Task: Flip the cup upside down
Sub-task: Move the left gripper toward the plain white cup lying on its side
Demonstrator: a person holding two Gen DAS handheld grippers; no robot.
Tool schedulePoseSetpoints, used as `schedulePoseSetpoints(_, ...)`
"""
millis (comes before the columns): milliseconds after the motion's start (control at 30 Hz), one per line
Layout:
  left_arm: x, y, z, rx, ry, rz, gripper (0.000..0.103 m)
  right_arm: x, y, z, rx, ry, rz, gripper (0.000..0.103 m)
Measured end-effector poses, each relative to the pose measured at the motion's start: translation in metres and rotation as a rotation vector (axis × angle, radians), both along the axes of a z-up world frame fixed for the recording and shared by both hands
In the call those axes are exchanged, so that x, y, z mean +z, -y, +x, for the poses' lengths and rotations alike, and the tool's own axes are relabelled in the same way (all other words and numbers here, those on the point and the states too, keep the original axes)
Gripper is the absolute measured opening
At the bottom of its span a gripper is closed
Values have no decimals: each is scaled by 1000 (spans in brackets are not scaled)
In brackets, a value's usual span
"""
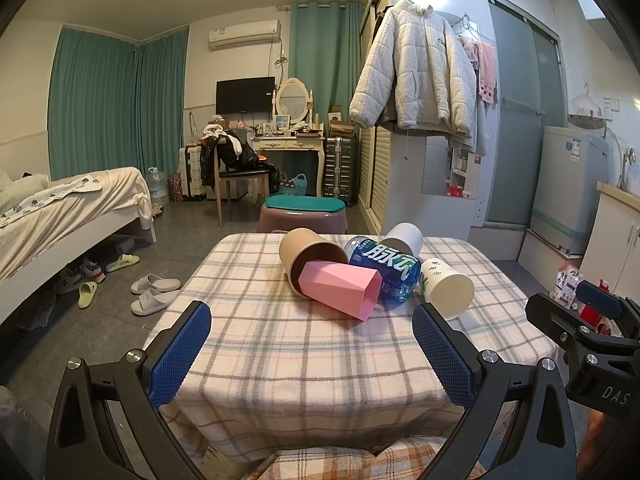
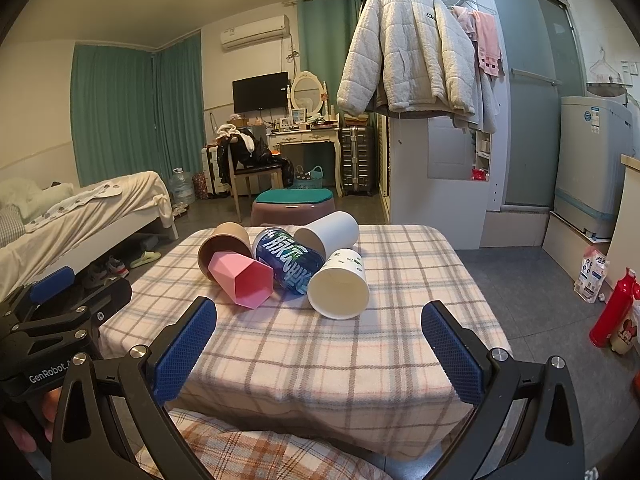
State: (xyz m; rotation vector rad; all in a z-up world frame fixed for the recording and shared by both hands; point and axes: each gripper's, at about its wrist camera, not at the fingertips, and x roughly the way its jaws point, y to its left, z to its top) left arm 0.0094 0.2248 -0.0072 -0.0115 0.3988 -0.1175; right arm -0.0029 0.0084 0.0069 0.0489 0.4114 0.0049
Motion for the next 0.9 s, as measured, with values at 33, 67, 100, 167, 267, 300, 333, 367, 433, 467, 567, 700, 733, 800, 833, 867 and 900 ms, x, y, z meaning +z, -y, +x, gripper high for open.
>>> schedulePoseSetpoints(33, 0, 0, 0, 1, 0, -1, 103, 0, 0, 0, -2, -1, -1, 103)
schedulePoseSetpoints(67, 1, 1, 0, 0, 1, -1, 103, 0, 0, 0, -1, -1, -1, 103)
schedulePoseSetpoints(100, 1, 0, 0, 0, 1, -1, 103, 0, 0, 0, 0, -1, 0, 103)
schedulePoseSetpoints(167, 0, 0, 0, -2, 4, -3, 103, 0, 0, 0, -1, -1, 0, 103)
schedulePoseSetpoints(267, 2, 1, -2, -9, 10, -15, 103, 0, 1, -1, -1, -3, 0, 103)
schedulePoseSetpoints(300, 1, 2, -3, -10, 10, -17, 103, 0, 1, -1, -2, -1, 0, 103)
schedulePoseSetpoints(333, 1, 2, -3, -13, 9, -19, 103, 0, 2, -1, -4, 0, 0, 103)
schedulePoseSetpoints(367, -1, 4, -1, -17, 6, -19, 103, 0, 3, -1, -6, 2, 2, 103)
schedulePoseSetpoints(433, 0, 7, 1, -21, 2, -16, 103, 0, 9, 0, -10, 3, 10, 103)
schedulePoseSetpoints(467, 1, 9, 3, -26, -3, -15, 103, 0, 13, 1, -15, 2, 13, 103)
schedulePoseSetpoints(567, 4, 15, 13, -50, -27, -10, 103, 3, 25, 5, -35, 0, 24, 103)
schedulePoseSetpoints(700, 8, 38, 42, -97, -75, 8, 103, 4, 49, 15, -73, -7, 44, 103)
schedulePoseSetpoints(733, 9, 44, 51, -102, -84, 11, 103, 4, 56, 19, -85, -11, 49, 103)
schedulePoseSetpoints(800, 10, 58, 69, -103, -88, 29, 103, 4, 71, 28, -110, -21, 58, 103)
schedulePoseSetpoints(833, 11, 64, 78, -108, -95, 40, 103, 4, 79, 33, -120, -26, 63, 103)
schedulePoseSetpoints(867, 12, 72, 88, -115, -101, 50, 103, 3, 87, 38, -127, -30, 68, 103)
schedulePoseSetpoints(900, 14, 80, 98, -127, -102, 56, 103, 3, 95, 44, -137, -34, 72, 103)
